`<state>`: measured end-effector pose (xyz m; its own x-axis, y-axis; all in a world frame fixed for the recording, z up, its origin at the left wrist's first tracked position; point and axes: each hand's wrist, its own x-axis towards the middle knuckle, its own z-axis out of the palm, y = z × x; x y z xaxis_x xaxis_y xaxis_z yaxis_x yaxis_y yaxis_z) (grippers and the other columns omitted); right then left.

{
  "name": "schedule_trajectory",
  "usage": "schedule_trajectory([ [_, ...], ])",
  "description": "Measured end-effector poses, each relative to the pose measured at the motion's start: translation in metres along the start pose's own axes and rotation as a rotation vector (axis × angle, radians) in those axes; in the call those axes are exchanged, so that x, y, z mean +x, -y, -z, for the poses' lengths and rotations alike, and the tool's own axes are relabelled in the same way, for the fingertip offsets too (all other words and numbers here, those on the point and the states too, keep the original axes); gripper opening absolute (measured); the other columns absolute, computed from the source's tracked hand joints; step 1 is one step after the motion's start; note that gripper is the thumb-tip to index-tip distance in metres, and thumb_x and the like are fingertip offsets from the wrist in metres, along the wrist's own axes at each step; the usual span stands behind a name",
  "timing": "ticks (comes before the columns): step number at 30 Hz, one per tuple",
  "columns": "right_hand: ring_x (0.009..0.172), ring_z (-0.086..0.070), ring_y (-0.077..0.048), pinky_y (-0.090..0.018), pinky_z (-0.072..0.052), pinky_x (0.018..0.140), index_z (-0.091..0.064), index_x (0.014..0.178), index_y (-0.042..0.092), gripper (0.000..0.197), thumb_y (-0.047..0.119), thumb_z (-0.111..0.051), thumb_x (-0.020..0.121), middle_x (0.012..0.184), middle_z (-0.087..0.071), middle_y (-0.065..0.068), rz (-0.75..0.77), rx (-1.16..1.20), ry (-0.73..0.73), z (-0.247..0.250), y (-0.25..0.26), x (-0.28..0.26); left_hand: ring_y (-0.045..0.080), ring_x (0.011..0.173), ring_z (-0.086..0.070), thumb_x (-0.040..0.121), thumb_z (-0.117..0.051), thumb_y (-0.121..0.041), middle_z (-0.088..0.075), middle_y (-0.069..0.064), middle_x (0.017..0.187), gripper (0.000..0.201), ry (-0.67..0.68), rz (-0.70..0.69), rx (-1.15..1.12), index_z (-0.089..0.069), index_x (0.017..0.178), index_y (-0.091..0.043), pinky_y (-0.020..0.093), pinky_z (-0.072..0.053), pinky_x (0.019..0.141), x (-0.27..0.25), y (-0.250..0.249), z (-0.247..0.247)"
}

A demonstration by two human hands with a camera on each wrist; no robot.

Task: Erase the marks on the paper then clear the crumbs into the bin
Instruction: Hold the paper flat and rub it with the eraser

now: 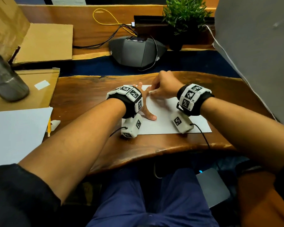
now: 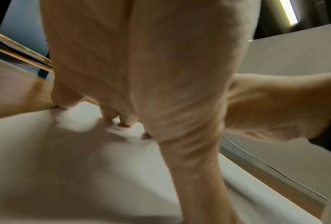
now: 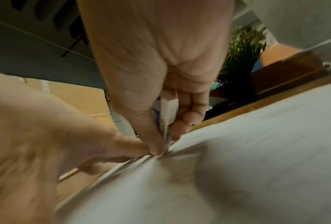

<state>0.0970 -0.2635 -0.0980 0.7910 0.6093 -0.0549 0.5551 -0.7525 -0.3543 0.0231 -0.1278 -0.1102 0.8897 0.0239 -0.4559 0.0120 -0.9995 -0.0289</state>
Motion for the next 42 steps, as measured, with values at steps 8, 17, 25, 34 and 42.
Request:
schedule_trajectory([
  [8, 0.08, -0.065, -0.018, -0.029, -0.055, 0.066, -0.08, 0.075, 0.012, 0.01, 0.022, -0.082, 0.073, 0.071, -0.073, -0.003, -0.016, -0.017, -0.005, 0.001, -0.006, 0.002, 0.038, 0.149, -0.012, 0.012, -0.043, -0.105, 0.016, 0.004, 0.163, 0.164, -0.001, 0.015, 0.04, 0.017, 0.151, -0.042, 0.059, -0.023, 0.115, 0.003, 0.001, 0.001],
  [17, 0.071, -0.064, -0.013, -0.023, -0.049, 0.056, -0.079, 0.074, 0.013, 0.008, 0.021, -0.082, 0.073, 0.07, -0.073, -0.002, -0.009, -0.035, 0.011, 0.001, -0.004, -0.001, 0.041, 0.147, -0.017, 0.005, -0.041, -0.106, 0.013, 0.005, 0.163, 0.167, 0.006, 0.008, 0.047, 0.016, 0.149, -0.045, 0.061, -0.029, 0.111, 0.005, -0.001, 0.004],
  [25, 0.066, -0.061, -0.011, -0.026, -0.05, 0.062, -0.078, 0.072, 0.013, 0.008, 0.019, -0.081, 0.073, 0.068, -0.07, 0.0, 0.0, -0.027, 0.004, 0.001, -0.002, -0.001, 0.042, 0.147, -0.019, 0.015, -0.047, -0.104, 0.009, 0.008, 0.164, 0.161, 0.001, -0.001, 0.071, 0.014, 0.151, -0.043, 0.06, -0.029, 0.112, 0.001, -0.004, 0.008],
  [34, 0.072, -0.066, -0.015, -0.023, -0.051, 0.059, -0.079, 0.074, 0.012, 0.01, 0.021, -0.083, 0.072, 0.071, -0.073, -0.003, -0.008, -0.055, 0.008, 0.004, -0.006, -0.004, 0.04, 0.147, -0.017, 0.011, -0.045, -0.105, 0.011, 0.006, 0.164, 0.164, -0.003, 0.017, 0.073, 0.015, 0.151, -0.043, 0.06, -0.027, 0.113, 0.002, -0.004, 0.007],
  [42, 0.064, -0.061, -0.014, -0.023, -0.047, 0.055, -0.078, 0.072, 0.012, 0.008, 0.019, -0.08, 0.071, 0.066, -0.069, -0.001, 0.026, -0.049, 0.01, -0.001, 0.001, -0.008, 0.04, 0.146, -0.021, 0.012, -0.046, -0.104, 0.008, 0.006, 0.164, 0.163, -0.017, 0.003, 0.075, 0.01, 0.152, -0.044, 0.058, -0.03, 0.112, -0.001, -0.004, 0.008],
])
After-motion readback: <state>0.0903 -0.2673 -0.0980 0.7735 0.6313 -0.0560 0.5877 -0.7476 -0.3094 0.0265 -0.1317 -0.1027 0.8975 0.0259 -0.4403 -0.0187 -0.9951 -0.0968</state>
